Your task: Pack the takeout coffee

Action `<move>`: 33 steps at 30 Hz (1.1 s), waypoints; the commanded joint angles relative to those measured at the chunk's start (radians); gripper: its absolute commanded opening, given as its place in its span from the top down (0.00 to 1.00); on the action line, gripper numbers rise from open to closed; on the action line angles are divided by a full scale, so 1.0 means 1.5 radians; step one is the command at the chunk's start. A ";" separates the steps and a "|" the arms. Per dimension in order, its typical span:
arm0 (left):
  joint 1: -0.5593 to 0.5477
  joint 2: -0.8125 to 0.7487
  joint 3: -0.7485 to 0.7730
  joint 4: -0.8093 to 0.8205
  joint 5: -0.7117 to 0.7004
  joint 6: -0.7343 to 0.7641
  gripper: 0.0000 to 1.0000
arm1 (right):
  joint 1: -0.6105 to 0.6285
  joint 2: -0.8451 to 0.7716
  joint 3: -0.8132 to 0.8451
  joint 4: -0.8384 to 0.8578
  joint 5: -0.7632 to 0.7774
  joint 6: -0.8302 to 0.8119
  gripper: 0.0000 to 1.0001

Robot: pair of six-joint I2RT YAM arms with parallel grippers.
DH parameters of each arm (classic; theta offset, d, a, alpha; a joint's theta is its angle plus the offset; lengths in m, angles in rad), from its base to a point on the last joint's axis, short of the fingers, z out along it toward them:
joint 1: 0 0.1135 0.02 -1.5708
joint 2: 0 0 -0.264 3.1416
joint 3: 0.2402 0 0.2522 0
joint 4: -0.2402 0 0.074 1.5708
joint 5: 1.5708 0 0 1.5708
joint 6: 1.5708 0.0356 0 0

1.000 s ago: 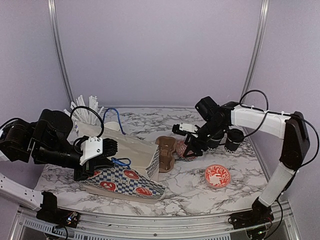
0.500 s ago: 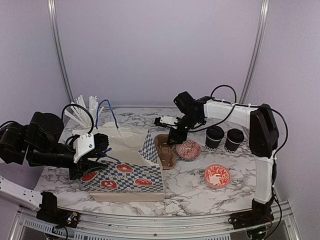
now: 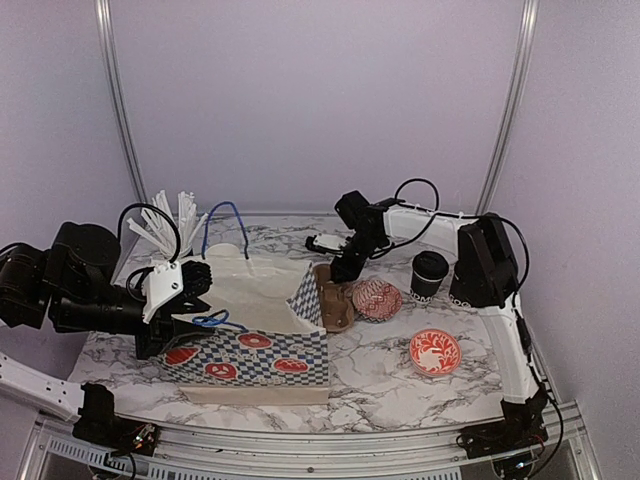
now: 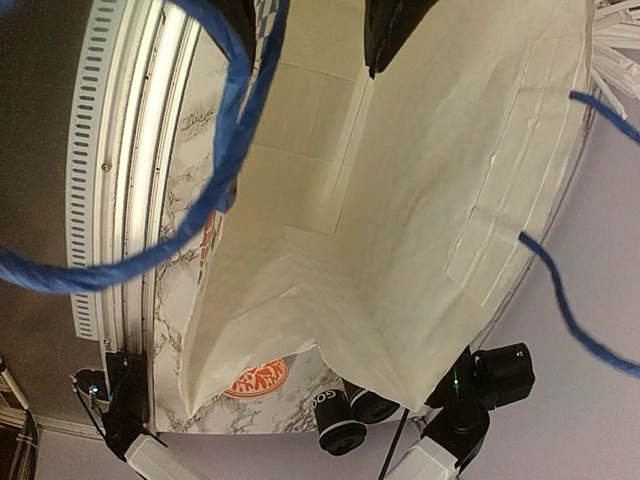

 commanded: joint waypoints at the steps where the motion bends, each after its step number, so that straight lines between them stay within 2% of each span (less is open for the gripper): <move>1: -0.004 -0.016 0.012 0.023 0.005 -0.018 0.61 | -0.040 0.050 0.107 -0.003 0.039 0.024 0.75; 6: -0.003 -0.023 0.010 0.031 -0.001 -0.033 0.60 | -0.046 0.104 0.191 0.006 0.054 0.012 0.75; 13: -0.004 -0.043 0.018 0.043 -0.012 -0.049 0.58 | -0.039 0.114 0.239 -0.015 -0.022 0.038 0.72; 16: -0.003 -0.048 0.028 0.045 -0.019 -0.055 0.57 | -0.038 0.051 0.202 -0.018 -0.032 0.053 0.66; 18: -0.004 -0.050 0.032 0.046 -0.025 -0.058 0.57 | -0.037 -0.006 0.145 0.002 -0.038 0.060 0.60; 20: -0.004 -0.051 0.034 0.048 -0.032 -0.059 0.57 | -0.036 -0.063 0.083 0.022 -0.051 0.062 0.58; 23: -0.003 -0.051 0.034 0.050 -0.046 -0.058 0.57 | -0.027 -0.122 -0.008 0.029 -0.089 0.063 0.62; 28: -0.004 -0.056 0.037 0.057 -0.060 -0.059 0.58 | 0.002 -0.133 -0.087 -0.027 -0.129 0.038 0.86; 33: -0.004 -0.060 0.034 0.060 -0.068 -0.059 0.58 | 0.016 -0.117 -0.109 -0.030 -0.134 0.036 0.89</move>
